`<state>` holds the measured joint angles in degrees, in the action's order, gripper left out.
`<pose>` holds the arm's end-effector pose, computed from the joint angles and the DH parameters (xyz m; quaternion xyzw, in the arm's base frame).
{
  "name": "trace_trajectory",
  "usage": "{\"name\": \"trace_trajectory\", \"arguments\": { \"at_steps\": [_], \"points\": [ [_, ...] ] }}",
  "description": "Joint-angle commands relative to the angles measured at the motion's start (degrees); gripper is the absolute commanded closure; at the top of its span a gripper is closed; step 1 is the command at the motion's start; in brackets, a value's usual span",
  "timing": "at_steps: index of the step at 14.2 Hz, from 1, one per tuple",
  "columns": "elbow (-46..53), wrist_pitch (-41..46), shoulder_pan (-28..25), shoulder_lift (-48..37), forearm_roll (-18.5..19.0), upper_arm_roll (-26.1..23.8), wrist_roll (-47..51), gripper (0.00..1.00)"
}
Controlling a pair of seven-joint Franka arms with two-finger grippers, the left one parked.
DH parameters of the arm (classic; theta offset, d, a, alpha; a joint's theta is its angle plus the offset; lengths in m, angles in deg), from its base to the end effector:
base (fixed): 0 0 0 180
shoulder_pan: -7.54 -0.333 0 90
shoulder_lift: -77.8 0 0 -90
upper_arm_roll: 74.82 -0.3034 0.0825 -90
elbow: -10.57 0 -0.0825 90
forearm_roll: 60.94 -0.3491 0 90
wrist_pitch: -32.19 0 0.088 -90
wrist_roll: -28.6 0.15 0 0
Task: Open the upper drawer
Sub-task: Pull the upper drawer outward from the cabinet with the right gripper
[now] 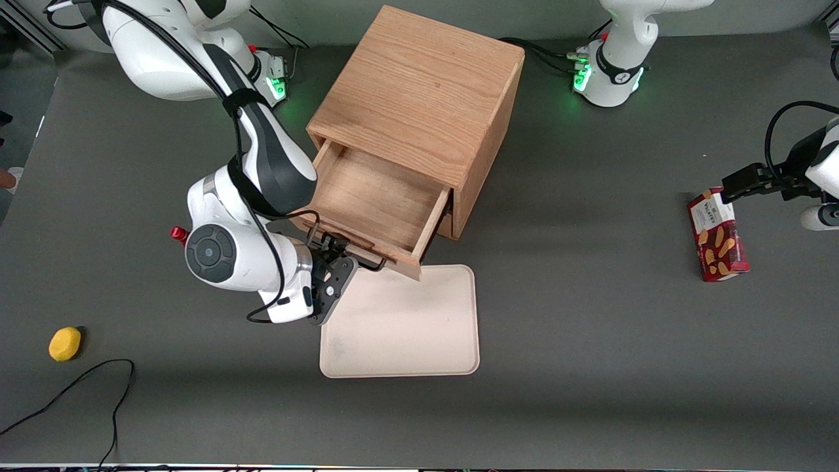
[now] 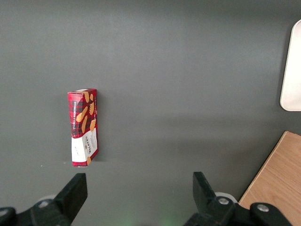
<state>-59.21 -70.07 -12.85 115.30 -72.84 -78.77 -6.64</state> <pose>0.6162 0.2965 0.3459 -0.8763 -0.4642 0.0309 0.1249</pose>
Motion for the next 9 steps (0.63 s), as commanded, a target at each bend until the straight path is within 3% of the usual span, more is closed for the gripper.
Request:
{"name": "trace_trajectory", "arguments": {
  "at_steps": [1, 9],
  "points": [
    [4.30, 0.57, 0.70, 2.32, 1.00, -0.10, -1.23, 0.00],
    [6.59, -0.39, 1.76, 4.25, 1.00, -0.10, -2.81, 0.00]
  ]
}}
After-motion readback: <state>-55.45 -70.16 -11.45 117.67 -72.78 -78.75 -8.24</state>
